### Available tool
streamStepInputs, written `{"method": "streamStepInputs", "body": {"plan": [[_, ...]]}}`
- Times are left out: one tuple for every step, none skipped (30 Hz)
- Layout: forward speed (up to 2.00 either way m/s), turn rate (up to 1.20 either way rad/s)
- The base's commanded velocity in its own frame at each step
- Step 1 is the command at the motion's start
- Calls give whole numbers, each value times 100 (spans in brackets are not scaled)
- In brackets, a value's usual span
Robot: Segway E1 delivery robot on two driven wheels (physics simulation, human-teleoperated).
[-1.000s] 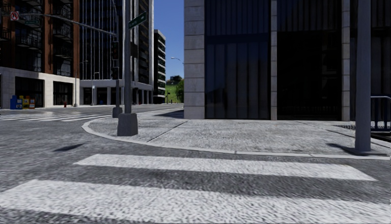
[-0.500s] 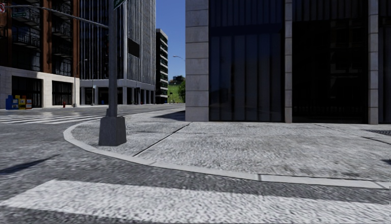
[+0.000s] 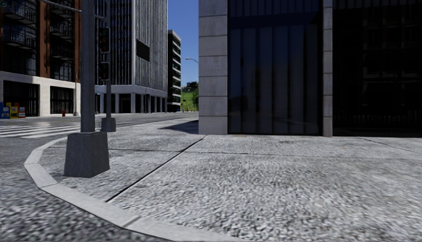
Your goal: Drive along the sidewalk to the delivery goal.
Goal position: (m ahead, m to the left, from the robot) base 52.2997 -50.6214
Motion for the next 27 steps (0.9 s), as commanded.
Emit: {"method": "streamStepInputs", "body": {"plan": [[200, 0], [200, 0], [200, 0], [200, 0], [200, 2], [200, 2], [194, 7], [181, 11], [181, 11], [171, 12], [164, 17], [160, 20], [160, 20], [157, 22], [155, 24], [155, 24], [153, 26], [149, 26], [146, 27], [146, 27], [141, 30], [140, 32], [139, 32], [139, 32], [138, 32], [138, 32], [138, 32]]}}
